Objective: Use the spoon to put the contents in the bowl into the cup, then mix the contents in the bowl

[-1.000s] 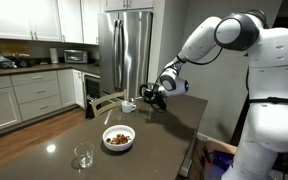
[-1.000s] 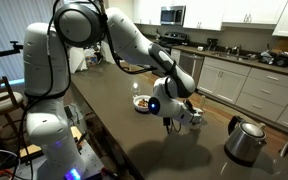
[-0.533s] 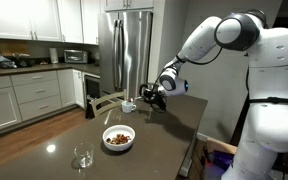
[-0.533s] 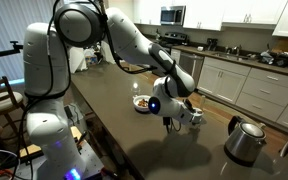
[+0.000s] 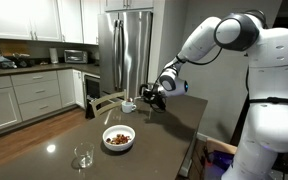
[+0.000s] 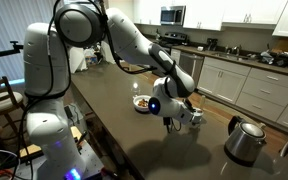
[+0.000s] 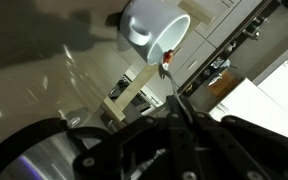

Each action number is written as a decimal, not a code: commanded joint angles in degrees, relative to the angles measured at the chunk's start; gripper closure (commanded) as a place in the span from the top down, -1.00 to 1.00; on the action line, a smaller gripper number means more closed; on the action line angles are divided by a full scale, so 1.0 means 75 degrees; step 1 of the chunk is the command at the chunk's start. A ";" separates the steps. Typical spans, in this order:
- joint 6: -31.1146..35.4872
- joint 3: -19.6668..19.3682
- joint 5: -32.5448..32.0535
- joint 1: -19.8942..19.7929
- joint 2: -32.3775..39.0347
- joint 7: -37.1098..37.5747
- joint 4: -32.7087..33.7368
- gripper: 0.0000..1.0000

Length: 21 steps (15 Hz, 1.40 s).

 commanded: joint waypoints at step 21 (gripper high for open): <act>-0.1297 -0.0292 0.0790 -0.0043 -0.0088 -0.2227 -0.0472 -0.94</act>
